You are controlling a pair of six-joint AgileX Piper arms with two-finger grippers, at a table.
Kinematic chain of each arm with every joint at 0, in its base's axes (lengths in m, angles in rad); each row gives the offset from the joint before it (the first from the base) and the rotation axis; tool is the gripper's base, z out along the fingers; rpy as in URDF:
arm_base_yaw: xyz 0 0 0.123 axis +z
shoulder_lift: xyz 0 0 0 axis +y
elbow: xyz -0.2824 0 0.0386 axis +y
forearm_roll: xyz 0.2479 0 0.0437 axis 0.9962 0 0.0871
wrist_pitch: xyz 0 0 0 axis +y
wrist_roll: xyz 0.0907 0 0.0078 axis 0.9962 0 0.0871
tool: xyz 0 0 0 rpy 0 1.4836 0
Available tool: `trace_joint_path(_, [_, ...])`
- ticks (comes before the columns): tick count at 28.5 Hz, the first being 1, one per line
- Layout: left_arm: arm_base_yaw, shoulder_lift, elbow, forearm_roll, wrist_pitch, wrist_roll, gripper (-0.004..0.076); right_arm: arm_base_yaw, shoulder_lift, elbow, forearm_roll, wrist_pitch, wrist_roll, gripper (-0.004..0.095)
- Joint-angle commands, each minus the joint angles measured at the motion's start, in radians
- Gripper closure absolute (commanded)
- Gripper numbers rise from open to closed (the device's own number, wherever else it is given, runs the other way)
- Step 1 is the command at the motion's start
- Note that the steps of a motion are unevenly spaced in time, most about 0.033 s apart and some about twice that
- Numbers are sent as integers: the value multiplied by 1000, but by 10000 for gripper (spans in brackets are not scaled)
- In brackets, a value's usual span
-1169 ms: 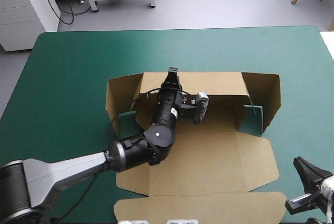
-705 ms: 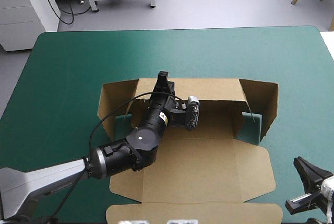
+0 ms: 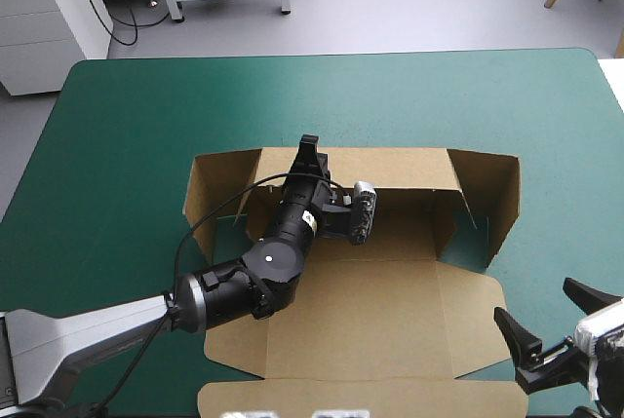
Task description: Fold the box
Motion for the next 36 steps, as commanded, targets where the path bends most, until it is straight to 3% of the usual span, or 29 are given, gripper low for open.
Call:
trace_joint_path(1, [-9, -35, -26, 57, 24, -10, 734, -4, 101, -75, -105, -65, 103, -22])
trace_joint_path(7, [-9, -35, -26, 57, 4, -10, 734, -4, 317, -273, -328, -65, 267, -20])
trace_joint_path(21, [-9, -35, -26, 57, -4, -10, 734, -44, 910, -818, -363, 27, 217, -18])
trace_joint_path(24, [-9, -35, -26, 57, -2, -10, 734, -157, 1022, -934, -267, 46, 110, -17])
trace_joint_path(26, [-9, -35, -26, 57, 0, -10, 734, -255, 1104, -1014, -127, 55, -23, -1])
trace_joint_path(30, [-9, -35, -26, 57, 6, -10, 734, -384, 1284, -1197, 51, 185, -169, 18])
trace_joint_path(36, [-9, -35, -26, 57, 8, -10, 734, -467, 1515, -1422, 201, 358, -285, 19])
